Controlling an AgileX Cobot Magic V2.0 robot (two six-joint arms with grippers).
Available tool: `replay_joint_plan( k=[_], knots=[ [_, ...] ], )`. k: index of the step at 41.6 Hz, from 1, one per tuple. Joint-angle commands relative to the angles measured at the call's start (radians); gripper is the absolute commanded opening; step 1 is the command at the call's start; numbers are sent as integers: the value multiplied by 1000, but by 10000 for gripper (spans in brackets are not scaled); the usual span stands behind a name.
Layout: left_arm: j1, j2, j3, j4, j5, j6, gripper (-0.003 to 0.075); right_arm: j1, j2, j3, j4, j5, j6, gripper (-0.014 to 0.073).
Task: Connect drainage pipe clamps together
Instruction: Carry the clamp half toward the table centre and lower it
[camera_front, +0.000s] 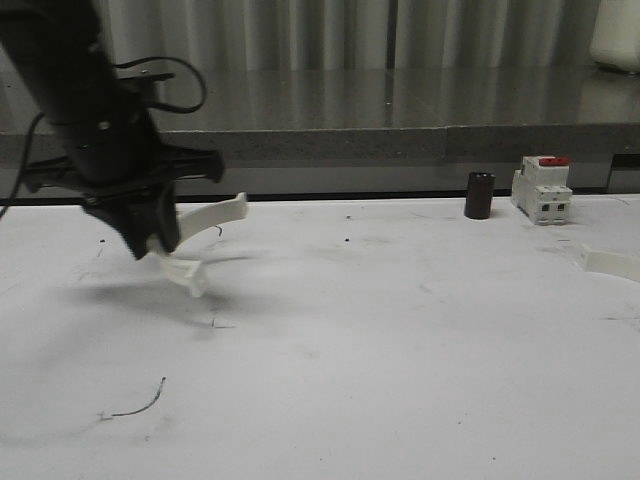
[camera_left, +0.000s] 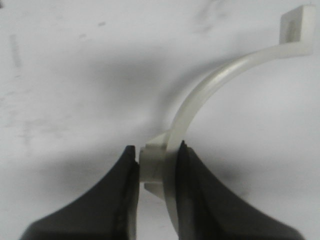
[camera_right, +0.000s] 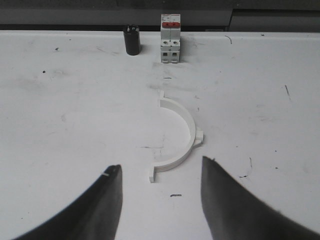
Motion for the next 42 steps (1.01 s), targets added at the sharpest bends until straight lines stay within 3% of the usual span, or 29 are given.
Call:
replay_joint_plan(
  k=[1,20,42],
  knots=[
    [-71,-25,-78,19,-8,-115,10,-7,9,-26,-8,-69,-7,395],
    [-291,187,-386,144,128,-481,11,-7,9,-26,-8,-69,-7,395],
    [-301,228,-433,144,193,-501,27,-7,9,-26,-8,-69,-7,395]
  ],
)
